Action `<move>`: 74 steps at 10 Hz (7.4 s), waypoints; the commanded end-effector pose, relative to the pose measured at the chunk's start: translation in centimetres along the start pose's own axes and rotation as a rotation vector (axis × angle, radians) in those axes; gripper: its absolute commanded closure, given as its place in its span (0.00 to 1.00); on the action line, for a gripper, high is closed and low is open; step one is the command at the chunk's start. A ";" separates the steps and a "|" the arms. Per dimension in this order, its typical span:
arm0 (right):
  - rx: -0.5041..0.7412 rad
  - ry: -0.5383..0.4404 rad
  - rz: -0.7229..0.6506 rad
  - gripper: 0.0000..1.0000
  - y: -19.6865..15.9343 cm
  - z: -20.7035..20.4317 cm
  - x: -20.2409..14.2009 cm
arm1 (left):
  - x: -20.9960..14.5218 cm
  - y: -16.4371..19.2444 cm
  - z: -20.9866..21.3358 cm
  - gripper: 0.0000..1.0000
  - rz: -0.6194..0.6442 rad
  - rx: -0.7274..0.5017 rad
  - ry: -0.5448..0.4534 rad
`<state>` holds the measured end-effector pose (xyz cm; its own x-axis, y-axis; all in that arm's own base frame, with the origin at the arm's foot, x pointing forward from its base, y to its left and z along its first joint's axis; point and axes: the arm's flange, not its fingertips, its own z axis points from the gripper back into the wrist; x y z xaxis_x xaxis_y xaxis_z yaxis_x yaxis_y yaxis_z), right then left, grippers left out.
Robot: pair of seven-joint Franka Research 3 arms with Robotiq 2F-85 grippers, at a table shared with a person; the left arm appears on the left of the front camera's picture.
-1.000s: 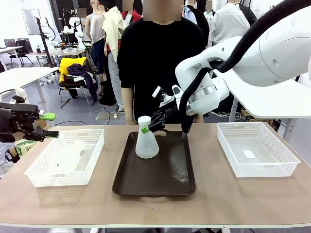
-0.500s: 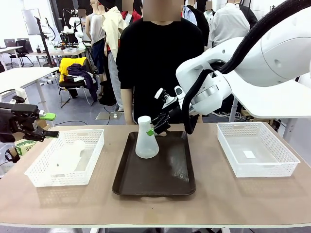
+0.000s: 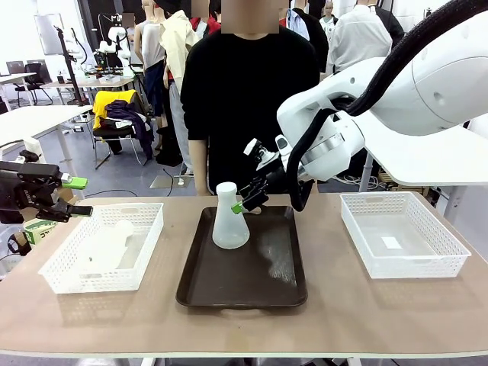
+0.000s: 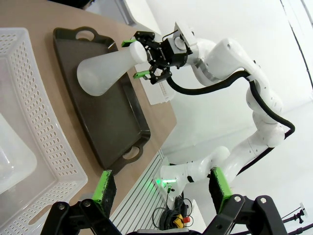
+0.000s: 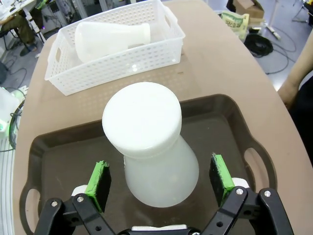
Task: Prepare the laboratory tools.
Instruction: Pick up the Big flask that the person points to, then place the picked Big flask upright in the Handle tray as directed by the person.
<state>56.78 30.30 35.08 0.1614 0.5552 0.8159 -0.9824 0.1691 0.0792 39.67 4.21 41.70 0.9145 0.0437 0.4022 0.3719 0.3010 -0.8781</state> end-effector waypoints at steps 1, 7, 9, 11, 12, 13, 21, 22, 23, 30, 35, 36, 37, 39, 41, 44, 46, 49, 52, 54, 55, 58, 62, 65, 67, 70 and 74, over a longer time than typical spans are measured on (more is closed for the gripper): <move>0.001 -0.005 0.013 0.00 -0.2 -0.1 -0.1 | 0.0 0.0 0.1 0.00 -0.008 -0.017 -0.013; 0.028 0.018 -0.012 0.00 -0.2 1.5 -0.4 | 0.0 0.0 0.1 0.00 -0.008 -0.017 -0.013; 0.028 0.042 -0.073 0.00 -0.3 5.8 -2.3 | 0.0 0.0 0.1 0.00 -0.008 -0.017 -0.013; 0.011 0.074 -0.132 0.00 -0.3 9.4 -4.3 | 0.0 0.0 0.1 0.00 -0.008 -0.017 -0.013; -0.009 0.062 -0.151 0.00 0.1 11.4 -5.3 | 0.0 0.0 0.1 0.00 -0.008 -0.017 -0.013; -0.039 0.036 -0.182 0.00 0.6 13.4 -6.3 | 0.0 0.0 0.1 0.00 -0.008 -0.017 -0.013; -0.210 -0.149 -0.272 0.00 3.0 19.7 -10.9 | 0.0 0.0 0.1 0.00 -0.008 -0.017 -0.013; -0.204 -0.163 -0.271 0.00 2.8 19.5 -10.8 | 0.0 0.0 0.1 0.00 -0.008 -0.017 -0.013; -0.198 -0.120 -0.294 0.00 2.7 20.3 -10.6 | 0.0 0.0 0.1 0.00 -0.008 -0.017 -0.013; -0.198 -0.120 -0.294 0.00 2.7 20.3 -10.6 | 2.1 -3.0 1.2 0.00 -0.215 0.212 0.013; -0.198 -0.120 -0.294 0.00 2.7 20.3 -10.6 | 10.0 -5.3 -3.6 0.00 -0.470 0.941 0.446; -0.198 -0.120 -0.294 0.00 2.7 20.3 -10.6 | 10.7 -4.3 -5.7 0.00 -0.474 1.025 0.488; -0.198 -0.120 -0.294 0.00 2.7 20.3 -10.6 | 11.3 -3.2 -7.8 0.00 -0.457 1.088 0.519; -0.198 -0.120 -0.294 0.00 2.7 20.3 -10.6 | 12.3 -0.4 -11.3 0.00 -0.309 1.169 0.563; -0.198 -0.120 -0.294 0.00 2.7 20.3 -10.6 | 13.0 2.3 -13.7 0.00 -0.217 1.238 0.497; -0.198 -0.120 -0.294 0.00 2.7 20.3 -10.6 | 14.5 5.6 -14.4 0.00 -0.068 1.186 0.372; -0.198 -0.120 -0.294 0.00 2.7 20.3 -10.6 | 15.1 7.8 -14.7 0.00 0.021 1.144 0.381; -0.198 -0.120 -0.294 0.00 2.7 20.3 -10.6 | 14.6 9.6 -15.3 0.00 0.036 1.163 0.375; -0.198 -0.120 -0.294 0.00 2.7 20.3 -10.6 | 14.4 10.8 -15.1 0.00 0.055 1.197 0.364; -0.198 -0.120 -0.294 0.00 2.7 20.3 -10.6 | 14.3 11.3 -14.9 0.00 0.068 1.196 0.356; -0.198 -0.120 -0.294 0.00 2.7 20.3 -10.6 | 14.1 11.6 -15.0 0.00 0.075 1.202 0.358; -0.198 -0.120 -0.294 0.00 2.7 20.3 -10.6 | 13.9 12.2 -15.3 0.18 0.073 1.217 0.372; -0.198 -0.120 -0.294 0.00 2.7 20.3 -10.6 | 13.9 12.0 -15.3 0.89 0.068 1.249 0.374; -0.198 -0.120 -0.294 0.00 2.7 20.3 -10.6 | 13.9 12.4 -15.3 1.00 0.076 1.251 0.383; -0.198 -0.120 -0.294 0.00 2.7 20.3 -10.6 | 13.6 12.2 -15.0 1.00 0.061 1.218 0.394; -0.198 -0.120 -0.294 0.00 2.7 20.3 -10.6 | 13.6 12.2 -15.0 1.00 0.061 1.218 0.394; -0.198 -0.120 -0.294 0.00 2.7 20.3 -10.6 | 13.6 12.2 -15.0 1.00 0.061 1.218 0.394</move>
<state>50.53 8.38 38.21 0.4058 0.3559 0.8418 -0.8572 0.4677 0.2154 58.95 -5.82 32.56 0.9887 -0.1315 0.0723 0.1324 0.9912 -0.0082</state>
